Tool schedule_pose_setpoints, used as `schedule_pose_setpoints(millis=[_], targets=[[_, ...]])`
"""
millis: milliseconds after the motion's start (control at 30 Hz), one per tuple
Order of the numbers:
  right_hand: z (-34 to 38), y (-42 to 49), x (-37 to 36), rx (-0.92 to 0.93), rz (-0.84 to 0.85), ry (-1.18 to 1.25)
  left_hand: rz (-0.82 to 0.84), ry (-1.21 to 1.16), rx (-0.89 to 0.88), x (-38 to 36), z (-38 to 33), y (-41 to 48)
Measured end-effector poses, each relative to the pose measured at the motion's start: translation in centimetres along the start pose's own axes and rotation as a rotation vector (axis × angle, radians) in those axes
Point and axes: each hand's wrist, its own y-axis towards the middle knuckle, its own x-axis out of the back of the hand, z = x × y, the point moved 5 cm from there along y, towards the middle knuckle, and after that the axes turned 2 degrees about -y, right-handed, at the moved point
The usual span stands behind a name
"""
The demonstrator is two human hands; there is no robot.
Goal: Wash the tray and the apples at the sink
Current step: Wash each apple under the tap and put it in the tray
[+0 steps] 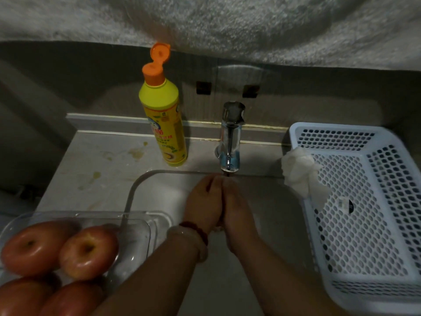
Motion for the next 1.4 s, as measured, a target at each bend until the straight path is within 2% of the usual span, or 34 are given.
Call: schedule_pose_setpoints(millis=[67,133,200,333,433,500,700,800,867,1067,1267,1333,1400], targets=[[0.6,-1.0,0.0,0.262,-0.014,-0.13,0.102,-0.206,0.172,-0.2,0.6,0.6],[0.7,-1.3,0.1,0.338,-0.034,-0.204,0.156,-0.34,0.27,-0.5,0.8,0.1],[0.6,-0.7,0.4,0.25,-0.078,-0.173,0.142,-0.341,0.257,-0.9,1.0,-0.5],[1.2,0.3,1.0,-0.068,-0.107,-0.16,0.125,-0.344,0.228,-1.0,1.1,-1.3],[2.6,-0.6,1.7,-0.051,-0.117,-0.155,0.138,-0.348,0.203,-0.7,0.4,-1.7],[3.7,-1.5,2.5,0.071,-0.134,-0.217,0.126,-0.344,0.178,-0.2,-0.1,-1.7],[11.3,-4.2,3.6,0.639,-0.25,-0.464,0.013,-0.251,0.116,2.1,0.0,-1.3],[14.7,-3.5,2.5,0.858,-0.224,-0.668,0.016,-0.21,0.055,2.8,-0.6,-1.6],[15.5,-2.6,1.7,0.937,-0.181,-0.787,0.028,-0.2,0.03,3.0,-1.0,-1.9],[12.8,-1.9,0.8,0.882,-0.203,-1.024,0.045,-0.188,-0.022,3.6,-1.8,-2.4],[12.6,-3.2,1.0,0.859,-0.207,-0.994,0.053,-0.177,-0.025,4.2,-1.9,-3.0],[12.6,-4.2,2.2,0.858,-0.285,-0.883,0.068,-0.18,-0.023,4.3,-2.1,-3.3],[11.9,-5.1,4.7,0.813,-0.43,-0.856,0.081,-0.16,-0.048,4.4,-2.2,-3.7]])
